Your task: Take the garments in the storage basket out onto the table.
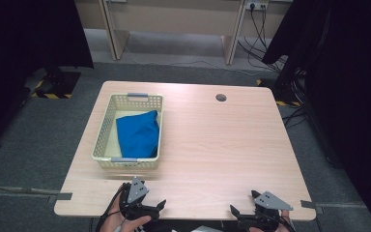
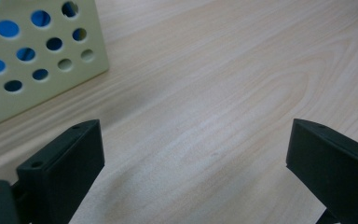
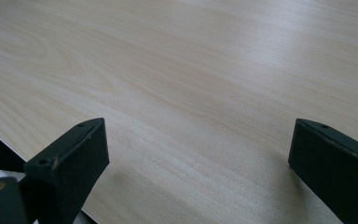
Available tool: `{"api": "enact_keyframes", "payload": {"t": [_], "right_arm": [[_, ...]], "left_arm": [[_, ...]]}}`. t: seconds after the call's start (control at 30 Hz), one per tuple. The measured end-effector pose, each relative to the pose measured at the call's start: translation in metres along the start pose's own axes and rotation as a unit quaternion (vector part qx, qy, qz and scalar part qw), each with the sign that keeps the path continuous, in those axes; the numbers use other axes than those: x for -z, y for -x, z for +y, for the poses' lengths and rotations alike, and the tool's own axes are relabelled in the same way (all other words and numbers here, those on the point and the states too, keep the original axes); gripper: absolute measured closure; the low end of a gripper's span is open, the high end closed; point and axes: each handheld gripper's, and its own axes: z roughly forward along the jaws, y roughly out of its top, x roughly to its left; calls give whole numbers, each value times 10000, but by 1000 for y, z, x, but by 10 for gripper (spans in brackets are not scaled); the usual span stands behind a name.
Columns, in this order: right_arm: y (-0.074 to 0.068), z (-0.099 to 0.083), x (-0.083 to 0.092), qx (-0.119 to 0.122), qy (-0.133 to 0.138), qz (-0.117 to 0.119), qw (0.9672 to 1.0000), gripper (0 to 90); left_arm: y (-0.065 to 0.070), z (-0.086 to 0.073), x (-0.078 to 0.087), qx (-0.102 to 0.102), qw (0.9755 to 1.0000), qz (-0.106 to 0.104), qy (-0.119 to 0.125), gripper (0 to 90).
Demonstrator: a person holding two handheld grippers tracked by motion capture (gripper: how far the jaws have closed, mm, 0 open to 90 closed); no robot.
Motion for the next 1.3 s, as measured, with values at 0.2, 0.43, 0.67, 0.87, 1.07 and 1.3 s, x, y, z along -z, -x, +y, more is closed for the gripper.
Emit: {"api": "enact_keyframes", "payload": {"t": [0.2, 0.43, 0.67, 0.87, 1.07, 1.3], "right_arm": [[0, 0, 0, 19, 1, 3, 10000, 53], [-1, 0, 0, 4, -7, 7, 10000, 53], [0, 0, -1, 3, -1, 13, 10000, 53], [-1, 0, -1, -3, -8, 20, 10000, 53], [-1, 0, -1, -10, -10, 23, 10000, 53], [0, 0, -1, -14, -7, 27, 10000, 53]], "left_arm": [[-3, 6, 7, -27, 10000, 47, 80, 33], [-5, 13, 13, -1, 9999, 53, 106, 37], [-5, 21, 19, 8, 9999, 0, 141, 44], [-8, 28, 22, 3, 9998, 1, 189, 43], [-10, 43, 28, -48, 9996, 12, 271, 43], [-21, 62, 32, 8, 9992, 32, 394, 44]]}}
